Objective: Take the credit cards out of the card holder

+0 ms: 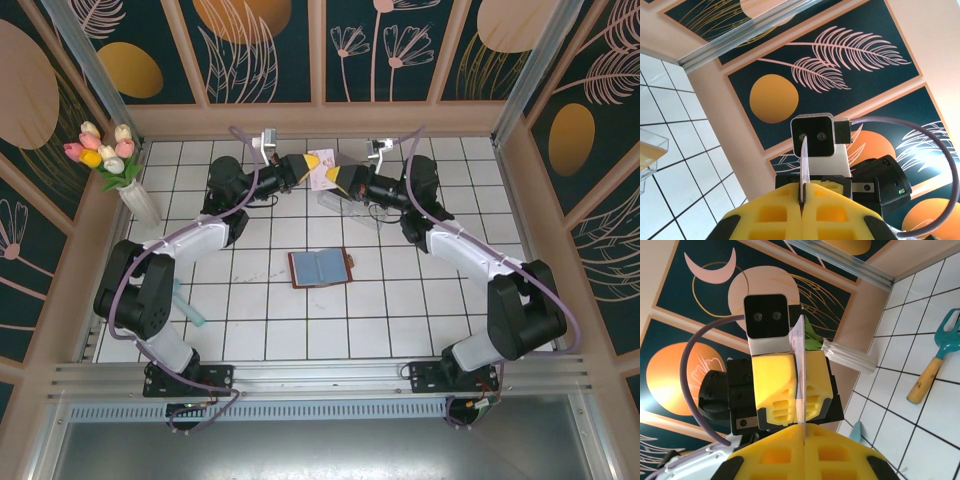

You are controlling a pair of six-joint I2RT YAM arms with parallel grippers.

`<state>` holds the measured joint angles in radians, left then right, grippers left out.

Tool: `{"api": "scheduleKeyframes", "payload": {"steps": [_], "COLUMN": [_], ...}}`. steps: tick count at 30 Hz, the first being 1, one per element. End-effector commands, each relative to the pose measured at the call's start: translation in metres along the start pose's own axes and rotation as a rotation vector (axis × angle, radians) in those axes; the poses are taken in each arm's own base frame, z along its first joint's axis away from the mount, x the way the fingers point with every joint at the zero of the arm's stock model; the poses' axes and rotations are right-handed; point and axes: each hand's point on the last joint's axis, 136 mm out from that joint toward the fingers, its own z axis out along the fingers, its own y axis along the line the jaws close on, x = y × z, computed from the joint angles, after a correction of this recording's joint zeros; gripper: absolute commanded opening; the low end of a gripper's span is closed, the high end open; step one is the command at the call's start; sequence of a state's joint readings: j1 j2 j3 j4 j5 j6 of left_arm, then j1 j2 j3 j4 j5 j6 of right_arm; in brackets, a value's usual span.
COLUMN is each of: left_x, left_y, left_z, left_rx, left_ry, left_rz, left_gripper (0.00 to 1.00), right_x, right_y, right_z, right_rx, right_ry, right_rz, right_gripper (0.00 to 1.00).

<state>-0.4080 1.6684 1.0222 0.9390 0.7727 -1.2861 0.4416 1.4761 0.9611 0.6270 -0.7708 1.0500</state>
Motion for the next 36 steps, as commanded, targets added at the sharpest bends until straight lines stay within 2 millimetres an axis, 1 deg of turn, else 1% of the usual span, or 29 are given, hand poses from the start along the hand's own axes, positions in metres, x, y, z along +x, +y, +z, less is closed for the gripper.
{"api": "scheduleKeyframes", "payload": {"steps": [1, 2, 3, 5, 7, 9, 12, 14, 17, 18, 21, 24, 27, 30, 32, 36], "left_x": [-0.012, -0.013, -0.015, -0.021, -0.026, -0.031, -0.035, -0.039, -0.042, -0.038, -0.035, -0.031, -0.027, -0.023, -0.020, -0.019], "left_y": [-0.006, -0.004, 0.003, 0.020, 0.041, 0.060, 0.079, 0.089, 0.096, 0.105, 0.112, 0.116, 0.121, 0.124, 0.127, 0.131], "left_z": [-0.003, -0.005, -0.007, -0.016, -0.031, -0.048, -0.074, -0.092, -0.113, -0.122, -0.136, -0.143, -0.145, -0.146, -0.147, -0.144], "left_rx": [0.006, -0.011, -0.055, -0.158, -0.299, -0.433, -0.552, -0.611, -0.674, -0.709, -0.762, -0.787, -0.804, -0.814, -0.817, -0.811], "left_ry": [-0.071, -0.074, -0.079, -0.102, -0.134, -0.151, -0.170, -0.189, -0.210, -0.210, -0.217, -0.210, -0.190, -0.176, -0.166, -0.151], "left_rz": [0.024, 0.031, 0.030, 0.044, 0.068, 0.093, 0.105, 0.100, 0.103, 0.100, 0.105, 0.105, 0.104, 0.098, 0.087, 0.080], "left_gripper": [0.04, 0.19, 0.31, 0.45, 0.65, 0.73, 0.81, 0.87, 0.95, 0.98, 0.98, 0.98, 0.99, 0.99, 0.99, 0.99], "right_x": [-0.006, -0.007, -0.010, -0.016, -0.021, -0.033, -0.050, -0.058, -0.077, -0.084, -0.093, -0.112, -0.129, -0.137, -0.139, -0.137], "right_y": [0.032, 0.031, 0.030, 0.024, 0.012, -0.004, -0.022, -0.033, -0.059, -0.068, -0.087, -0.110, -0.139, -0.164, -0.172, -0.180], "right_z": [-0.004, -0.003, -0.002, -0.001, -0.001, 0.000, 0.003, 0.006, 0.011, 0.012, 0.015, 0.017, 0.016, 0.015, 0.013, 0.013], "right_rx": [-0.075, -0.062, -0.039, 0.013, 0.082, 0.171, 0.285, 0.349, 0.469, 0.498, 0.533, 0.602, 0.675, 0.711, 0.713, 0.663], "right_ry": [-0.033, -0.032, -0.033, -0.028, -0.007, 0.009, 0.047, 0.084, 0.140, 0.164, 0.239, 0.264, 0.328, 0.401, 0.423, 0.459], "right_rz": [-0.088, -0.108, -0.142, -0.209, -0.287, -0.348, -0.471, -0.571, -0.682, -0.717, -0.881, -0.998, -1.045, -1.101, -1.133, -1.157], "right_gripper": [0.00, 0.00, 0.00, 0.00, 0.00, 0.00, 0.00, 0.00, 0.00, 0.00, 0.00, 0.00, 0.00, 0.00, 0.00, 0.00]}}
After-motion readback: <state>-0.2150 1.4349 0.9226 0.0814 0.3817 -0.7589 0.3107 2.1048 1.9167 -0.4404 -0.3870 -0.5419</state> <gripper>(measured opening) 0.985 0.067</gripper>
